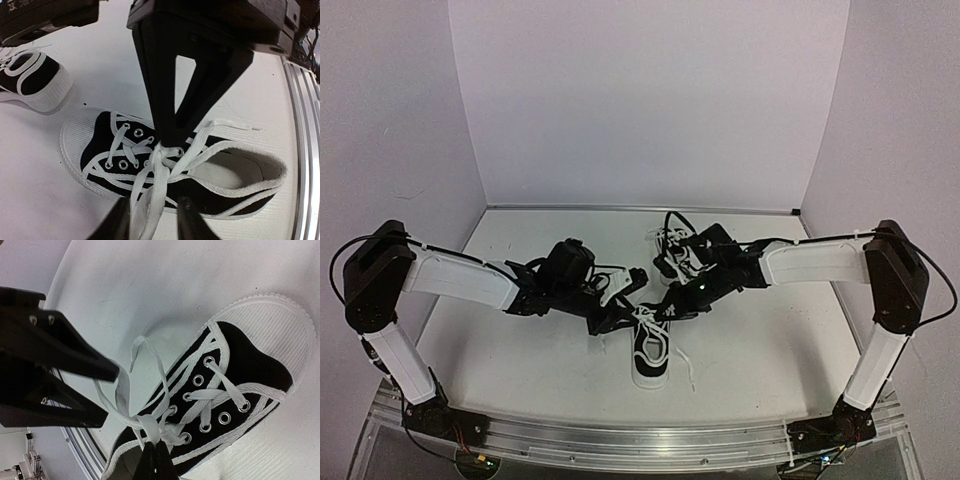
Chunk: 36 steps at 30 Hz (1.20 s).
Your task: Tie the shoes
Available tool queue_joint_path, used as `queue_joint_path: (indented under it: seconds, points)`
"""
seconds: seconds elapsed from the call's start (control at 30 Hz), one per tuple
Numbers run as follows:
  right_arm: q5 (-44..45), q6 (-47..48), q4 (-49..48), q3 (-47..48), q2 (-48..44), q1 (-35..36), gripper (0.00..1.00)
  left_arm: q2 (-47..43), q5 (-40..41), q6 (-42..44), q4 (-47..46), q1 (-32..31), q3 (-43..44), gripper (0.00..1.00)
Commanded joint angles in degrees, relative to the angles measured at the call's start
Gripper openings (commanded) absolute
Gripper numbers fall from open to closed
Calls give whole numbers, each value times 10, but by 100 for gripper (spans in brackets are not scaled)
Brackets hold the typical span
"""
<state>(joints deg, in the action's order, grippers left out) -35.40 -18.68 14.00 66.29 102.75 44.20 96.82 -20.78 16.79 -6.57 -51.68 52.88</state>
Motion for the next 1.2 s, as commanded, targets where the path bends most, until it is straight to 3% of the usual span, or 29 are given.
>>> queue_joint_path:
  seconds: [0.0,0.07,0.1,0.43,0.67,0.8,0.87,0.97,1.17]
  points:
    - [12,-3,-10,-11,-34,4,0,-9,-18,6,5,3,2,15]
    - [17,-3,-10,-14,-39,4,0,-14,-8,-2,0,3,-9,2]
    - [21,-4,-10,-17,-42,3,0,-16,-5,-4,-2,3,-14,1]
    - [44,-17,-38,-61,-80,-11,0,-15,24,-19,5,3,-35,0]
    - [4,-28,-70,-64,-66,-11,0,-36,30,-6,-15,3,-47,0]
    - [-7,-33,-81,-64,-62,-11,0,-71,46,34,-36,-9,-57,14]
    - [-8,-35,-83,-62,-60,-11,0,-86,74,60,-44,-26,-60,25]
    - [-7,-37,-85,-59,-53,-10,0,-97,113,103,-47,-50,-55,34]
    - [8,-46,-85,-52,-34,-11,0,-80,130,182,-52,-77,-28,32]
